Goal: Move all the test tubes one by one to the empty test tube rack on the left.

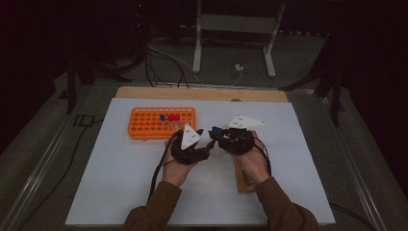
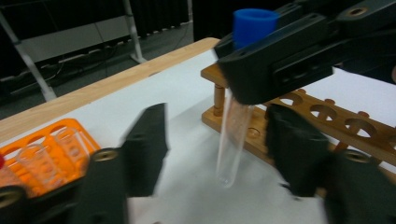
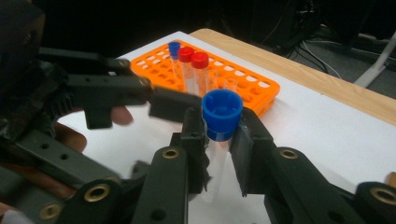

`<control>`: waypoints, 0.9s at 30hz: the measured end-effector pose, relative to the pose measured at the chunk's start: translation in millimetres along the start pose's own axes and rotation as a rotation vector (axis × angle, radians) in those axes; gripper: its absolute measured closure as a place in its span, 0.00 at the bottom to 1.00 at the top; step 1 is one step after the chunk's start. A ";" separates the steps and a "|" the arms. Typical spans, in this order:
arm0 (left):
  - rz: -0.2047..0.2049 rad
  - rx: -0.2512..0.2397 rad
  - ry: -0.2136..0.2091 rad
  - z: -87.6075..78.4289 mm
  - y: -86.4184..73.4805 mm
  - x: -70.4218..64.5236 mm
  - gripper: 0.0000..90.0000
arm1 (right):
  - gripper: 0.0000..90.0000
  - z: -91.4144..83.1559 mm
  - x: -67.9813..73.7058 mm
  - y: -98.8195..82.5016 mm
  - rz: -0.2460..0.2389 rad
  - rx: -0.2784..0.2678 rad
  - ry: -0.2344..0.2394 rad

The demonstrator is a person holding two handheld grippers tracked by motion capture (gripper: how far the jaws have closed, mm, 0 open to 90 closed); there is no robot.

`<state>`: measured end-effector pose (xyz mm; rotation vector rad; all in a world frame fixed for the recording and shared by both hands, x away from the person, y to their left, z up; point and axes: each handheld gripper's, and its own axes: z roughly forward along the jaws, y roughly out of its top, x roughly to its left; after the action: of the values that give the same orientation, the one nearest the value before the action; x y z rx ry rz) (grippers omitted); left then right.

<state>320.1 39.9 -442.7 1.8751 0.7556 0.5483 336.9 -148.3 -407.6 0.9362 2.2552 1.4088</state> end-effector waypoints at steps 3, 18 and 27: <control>0.006 0.006 -0.007 1.5 -0.2 -0.8 0.65 | 0.85 1.1 0.8 0.0 0.009 0.000 0.012; 0.020 0.007 -0.030 2.9 -1.8 -0.9 0.85 | 0.75 0.0 0.9 -0.4 0.013 -0.011 0.040; -0.010 0.010 0.006 -1.4 -4.8 10.6 0.85 | 0.34 -9.6 -4.4 -2.5 0.019 -0.028 -0.003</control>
<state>325.4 49.8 -446.1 1.8789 0.7725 0.5452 333.7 -158.4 -405.7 0.9531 2.2236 1.4428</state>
